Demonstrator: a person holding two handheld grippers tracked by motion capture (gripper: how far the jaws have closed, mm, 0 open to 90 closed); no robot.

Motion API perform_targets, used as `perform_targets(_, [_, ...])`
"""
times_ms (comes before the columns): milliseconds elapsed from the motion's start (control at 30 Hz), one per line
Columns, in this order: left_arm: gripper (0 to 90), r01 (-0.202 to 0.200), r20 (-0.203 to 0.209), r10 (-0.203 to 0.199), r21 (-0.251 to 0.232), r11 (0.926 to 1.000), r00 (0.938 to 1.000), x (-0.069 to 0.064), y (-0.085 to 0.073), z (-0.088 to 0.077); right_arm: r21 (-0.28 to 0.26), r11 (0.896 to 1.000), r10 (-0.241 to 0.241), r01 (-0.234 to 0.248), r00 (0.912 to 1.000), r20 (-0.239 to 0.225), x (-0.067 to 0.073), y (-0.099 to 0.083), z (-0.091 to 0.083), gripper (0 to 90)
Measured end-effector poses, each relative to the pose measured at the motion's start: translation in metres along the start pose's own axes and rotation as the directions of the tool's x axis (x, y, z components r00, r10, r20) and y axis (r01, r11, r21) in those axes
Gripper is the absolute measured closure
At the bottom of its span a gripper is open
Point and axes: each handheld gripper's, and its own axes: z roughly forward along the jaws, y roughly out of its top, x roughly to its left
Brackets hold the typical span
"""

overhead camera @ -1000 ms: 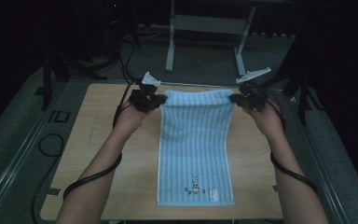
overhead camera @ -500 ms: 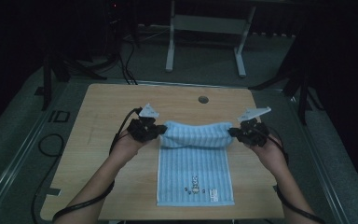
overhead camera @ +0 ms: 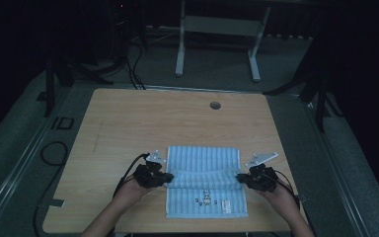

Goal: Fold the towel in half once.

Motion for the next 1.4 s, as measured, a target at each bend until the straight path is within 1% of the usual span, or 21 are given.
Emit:
perform_targets(100, [86.6, 0.009, 0.004, -0.009, 0.031, 0.9995, 1.0000, 0.003, -0.001, 0.010, 0.029, 0.999, 0.025, -0.024, 0.9995, -0.020, -0.004, -0.006, 0.012, 86.0])
perform_targets(267, [86.5, 0.019, -0.011, -0.019, 0.018, 0.9996, 0.9998, 0.007, 0.006, 0.011, 0.051, 0.999, 0.021, -0.020, 0.9996, -0.018, -0.010, -0.004, 0.019, 86.0])
perform_targets(333, [86.4, 0.019, -0.014, -0.019, -0.027, 0.9994, 0.9997, 0.005, 0.012, 0.003, 0.027, 0.999, 0.030, -0.030, 0.9995, -0.009, -0.013, 0.002, 0.011, 86.0])
perform_targets(367, [86.5, -0.005, -0.008, 0.004, -0.116, 0.9932, 1.0000, -0.003, 0.017, -0.015, -0.027, 1.000, 0.016, -0.016, 0.9998, 0.011, -0.013, 0.008, -0.004, 86.0])
perform_targets(400, [86.4, -0.005, -0.008, 0.004, -0.116, 0.9932, 1.0000, -0.003, 0.017, -0.015, -0.054, 0.998, 0.016, -0.014, 0.9996, 0.022, -0.010, 0.009, -0.015, 86.1])
perform_targets(433, [86.1, -0.042, 0.029, 0.048, -0.184, 0.9819, 0.9984, -0.013, 0.015, -0.032, -0.081, 0.997, 0.008, -0.005, 0.9994, 0.033, -0.005, 0.008, -0.027, 86.0])
perform_targets(467, [85.4, -0.042, 0.029, 0.048, -0.184, 0.9819, 0.9984, -0.013, 0.015, -0.032, -0.081, 0.997, 0.008, -0.005, 0.9994, 0.033, -0.005, 0.008, -0.027, 86.0])
perform_targets(500, [80.8, -0.107, 0.120, 0.129, -0.172, 0.9792, 0.9844, -0.026, 0.006, -0.047, -0.132, 0.991, -0.025, 0.027, 0.9995, 0.017, 0.009, -0.001, -0.052, 81.5])
perform_targets(533, [74.6, -0.107, 0.120, 0.129, -0.172, 0.9792, 0.9844, -0.026, 0.006, -0.047, -0.132, 0.991, -0.025, 0.027, 0.9995, 0.017, 0.009, -0.001, -0.052, 81.5])
perform_targets(567, [65.1, -0.141, 0.152, 0.161, -0.132, 0.9812, 0.9751, -0.036, -0.009, -0.052, -0.144, 0.989, -0.052, 0.046, 0.9978, -0.041, 0.023, -0.020, -0.069, 74.4])
perform_targets(600, [60.1, -0.141, 0.152, 0.161, -0.132, 0.9812, 0.9751, -0.036, -0.009, -0.052, -0.141, 0.989, -0.047, 0.041, 0.9982, -0.038, 0.027, -0.028, -0.073, 71.8])
perform_targets(633, [57.9, -0.137, 0.191, 0.148, -0.071, 0.9880, 0.9703, -0.038, -0.023, -0.047, -0.121, 0.993, -0.017, 0.011, 0.9987, -0.048, 0.028, -0.040, -0.075, 68.3])
perform_targets(733, [49.1, -0.104, 0.182, 0.103, -0.007, 0.9946, 0.9778, -0.035, -0.034, -0.037, -0.059, 0.997, 0.046, -0.047, 0.9987, -0.022, 0.026, -0.058, -0.073, 62.5])
perform_targets(800, [49.0, -0.049, 0.171, 0.048, 0.005, 0.9988, 0.9842, -0.030, -0.039, -0.030, -0.059, 0.997, 0.048, -0.050, 0.9981, -0.037, 0.025, -0.060, -0.071, 61.8])
perform_targets(867, [45.0, -0.047, 0.136, 0.044, 0.019, 0.9987, 0.9897, -0.028, -0.039, -0.023, -0.064, 0.996, 0.060, -0.064, 0.9967, -0.055, 0.025, -0.059, -0.065, 61.2])
perform_targets(1067, [44.9, -0.021, 0.158, 0.012, 0.057, 0.9981, 0.9873, -0.023, -0.029, -0.001, -0.022, 0.998, 0.059, -0.061, 0.9943, -0.089, 0.019, -0.039, -0.031, 55.8])
perform_targets(1200, [45.0, -0.005, 0.163, -0.007, 0.074, 0.9973, 0.9866, -0.023, -0.023, 0.011, 0.050, 0.995, 0.085, -0.081, 0.9914, -0.099, 0.012, -0.032, -0.010, 63.4])
perform_targets(1267, [50.6, -0.015, 0.162, 0.001, 0.086, 0.9962, 0.9867, -0.024, -0.022, 0.015, 0.066, 0.996, 0.071, -0.065, 0.9921, -0.103, 0.013, -0.030, -0.007, 75.0])
perform_targets(1300, [60.3, -0.019, 0.150, 0.005, 0.086, 0.9961, 0.9886, -0.025, -0.022, 0.016, 0.066, 0.997, 0.053, -0.046, 0.9920, -0.114, 0.015, -0.028, -0.008, 79.1])
perform_targets(1367, [66.2, -0.010, 0.153, -0.001, 0.070, 0.9975, 0.9882, -0.025, -0.021, 0.015, 0.063, 0.997, 0.045, -0.038, 0.9924, -0.114, 0.017, -0.027, -0.010, 79.6])
perform_targets(1400, [81.0, -0.005, 0.155, -0.003, 0.049, 0.9988, 0.9880, -0.026, -0.020, 0.010, 0.049, 0.999, 0.023, -0.017, 0.9922, -0.122, 0.021, -0.025, -0.015, 80.1])
